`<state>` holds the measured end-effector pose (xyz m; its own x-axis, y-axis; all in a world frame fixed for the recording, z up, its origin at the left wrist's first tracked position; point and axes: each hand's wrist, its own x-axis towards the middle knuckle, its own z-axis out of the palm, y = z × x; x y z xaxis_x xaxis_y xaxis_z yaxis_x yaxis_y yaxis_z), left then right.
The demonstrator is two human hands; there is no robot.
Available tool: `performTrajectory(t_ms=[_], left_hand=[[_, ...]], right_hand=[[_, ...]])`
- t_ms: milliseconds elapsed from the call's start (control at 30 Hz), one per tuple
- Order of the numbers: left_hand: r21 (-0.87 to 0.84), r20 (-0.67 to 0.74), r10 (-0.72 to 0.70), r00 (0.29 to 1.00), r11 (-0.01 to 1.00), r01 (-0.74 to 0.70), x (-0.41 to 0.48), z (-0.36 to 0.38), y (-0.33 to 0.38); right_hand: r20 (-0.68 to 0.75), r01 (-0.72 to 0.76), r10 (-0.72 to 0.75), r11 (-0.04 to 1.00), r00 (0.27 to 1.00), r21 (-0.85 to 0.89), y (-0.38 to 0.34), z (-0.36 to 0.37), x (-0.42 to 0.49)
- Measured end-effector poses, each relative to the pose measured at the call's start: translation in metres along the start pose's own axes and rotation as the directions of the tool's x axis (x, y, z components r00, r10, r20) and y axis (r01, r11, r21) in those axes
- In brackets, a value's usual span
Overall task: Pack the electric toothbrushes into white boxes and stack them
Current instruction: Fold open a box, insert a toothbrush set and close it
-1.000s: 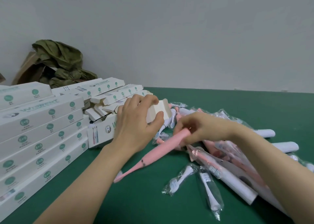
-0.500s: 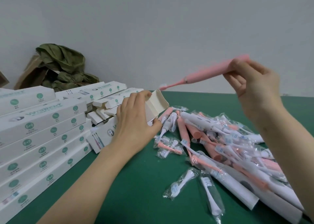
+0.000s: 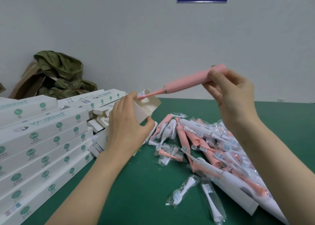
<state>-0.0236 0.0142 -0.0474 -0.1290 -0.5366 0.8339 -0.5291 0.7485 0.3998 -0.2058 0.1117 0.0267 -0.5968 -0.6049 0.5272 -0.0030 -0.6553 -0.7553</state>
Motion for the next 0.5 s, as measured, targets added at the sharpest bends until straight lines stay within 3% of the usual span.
performTrajectory(t_ms=[200,367,500], left_hand=[[-0.033,0.002,0.007,1.000,0.999,-0.007,0.002,0.000,-0.001],[-0.042,0.051,0.070,0.996,0.997,-0.068,-0.003,0.002,0.007],[-0.083,0.070,0.094,0.993,0.993,-0.088,-0.004,0.002,0.015]], right_hand=[[0.079,0.060,-0.050,0.990,0.996,-0.127,-0.002,-0.001,-0.002],[0.097,0.018,-0.004,0.988,0.995,-0.153,0.012,0.009,-0.021],[0.188,0.168,-0.102,0.907,0.977,-0.386,0.027,0.026,-0.036]])
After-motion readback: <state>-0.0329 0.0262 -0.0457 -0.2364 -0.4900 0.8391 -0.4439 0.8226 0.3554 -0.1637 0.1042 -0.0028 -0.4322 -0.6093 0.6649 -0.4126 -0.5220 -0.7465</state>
